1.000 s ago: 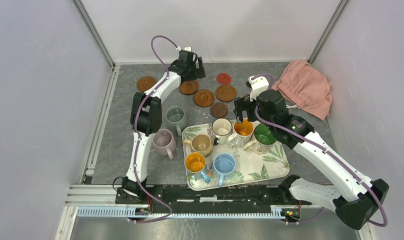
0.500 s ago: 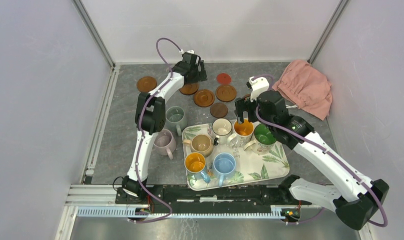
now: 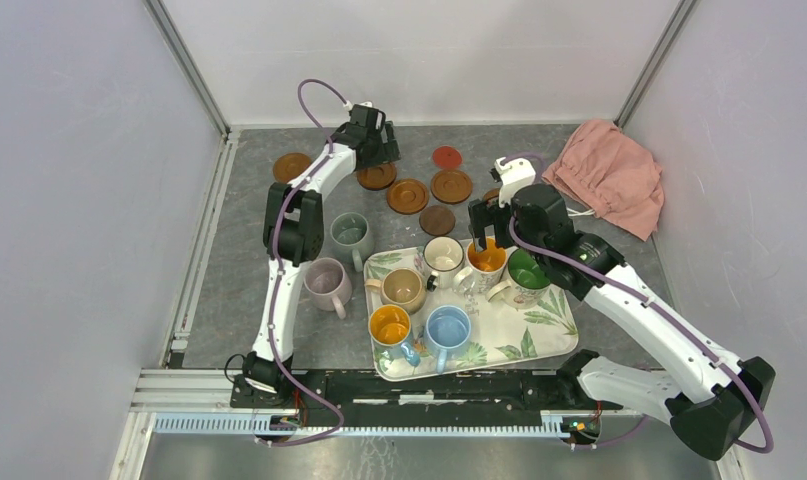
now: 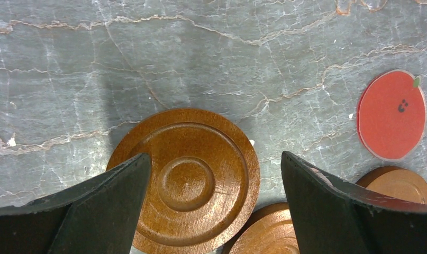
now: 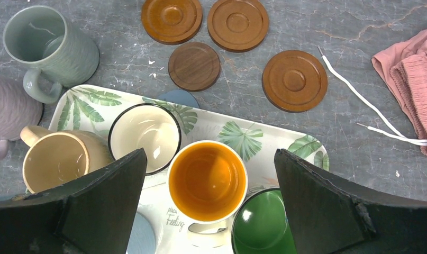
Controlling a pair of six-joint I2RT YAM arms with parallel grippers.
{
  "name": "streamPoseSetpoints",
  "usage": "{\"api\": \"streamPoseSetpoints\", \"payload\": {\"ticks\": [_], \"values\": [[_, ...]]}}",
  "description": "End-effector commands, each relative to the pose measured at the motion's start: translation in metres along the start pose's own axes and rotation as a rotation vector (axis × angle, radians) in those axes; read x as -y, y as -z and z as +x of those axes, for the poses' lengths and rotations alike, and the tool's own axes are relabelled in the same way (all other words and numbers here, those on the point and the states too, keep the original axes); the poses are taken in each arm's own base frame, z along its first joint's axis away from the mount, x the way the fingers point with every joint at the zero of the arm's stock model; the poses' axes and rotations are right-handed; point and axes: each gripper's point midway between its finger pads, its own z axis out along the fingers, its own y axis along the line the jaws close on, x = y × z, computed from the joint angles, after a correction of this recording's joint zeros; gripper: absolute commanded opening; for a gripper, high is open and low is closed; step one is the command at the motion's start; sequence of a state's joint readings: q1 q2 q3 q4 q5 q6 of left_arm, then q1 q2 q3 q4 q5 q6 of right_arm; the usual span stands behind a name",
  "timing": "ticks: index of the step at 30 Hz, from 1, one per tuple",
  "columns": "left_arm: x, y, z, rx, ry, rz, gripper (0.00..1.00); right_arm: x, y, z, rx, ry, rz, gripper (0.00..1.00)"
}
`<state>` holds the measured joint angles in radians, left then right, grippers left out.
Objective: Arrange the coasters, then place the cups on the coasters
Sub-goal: Move the coaster to the center of the board.
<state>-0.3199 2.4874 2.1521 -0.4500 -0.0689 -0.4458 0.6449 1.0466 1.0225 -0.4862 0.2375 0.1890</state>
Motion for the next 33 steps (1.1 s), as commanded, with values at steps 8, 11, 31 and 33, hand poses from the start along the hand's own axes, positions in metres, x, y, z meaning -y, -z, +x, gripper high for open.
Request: {"api": "streamPoseSetpoints", "payload": {"ticks": [8, 11, 31, 33], "values": [[-0.001, -0.011, 0.025, -0.069, -0.005, 0.028, 1.0, -0.001, 0.0, -0.005, 0.032, -0.021, -0.008, 0.98], [0.008, -0.006, 0.023, -0.056, -0.033, 0.037, 1.0, -0.002, -0.002, -0.005, 0.029, -0.02, -0.01, 0.98], [-0.015, -0.01, 0.035, -0.09, -0.046, -0.072, 1.0, -0.005, -0.004, -0.009, 0.029, -0.022, -0.022, 0.98], [-0.021, -0.01, 0.032, -0.09, -0.035, -0.078, 1.0, -0.005, -0.004, -0.01, 0.031, -0.02, -0.022, 0.98]]}}
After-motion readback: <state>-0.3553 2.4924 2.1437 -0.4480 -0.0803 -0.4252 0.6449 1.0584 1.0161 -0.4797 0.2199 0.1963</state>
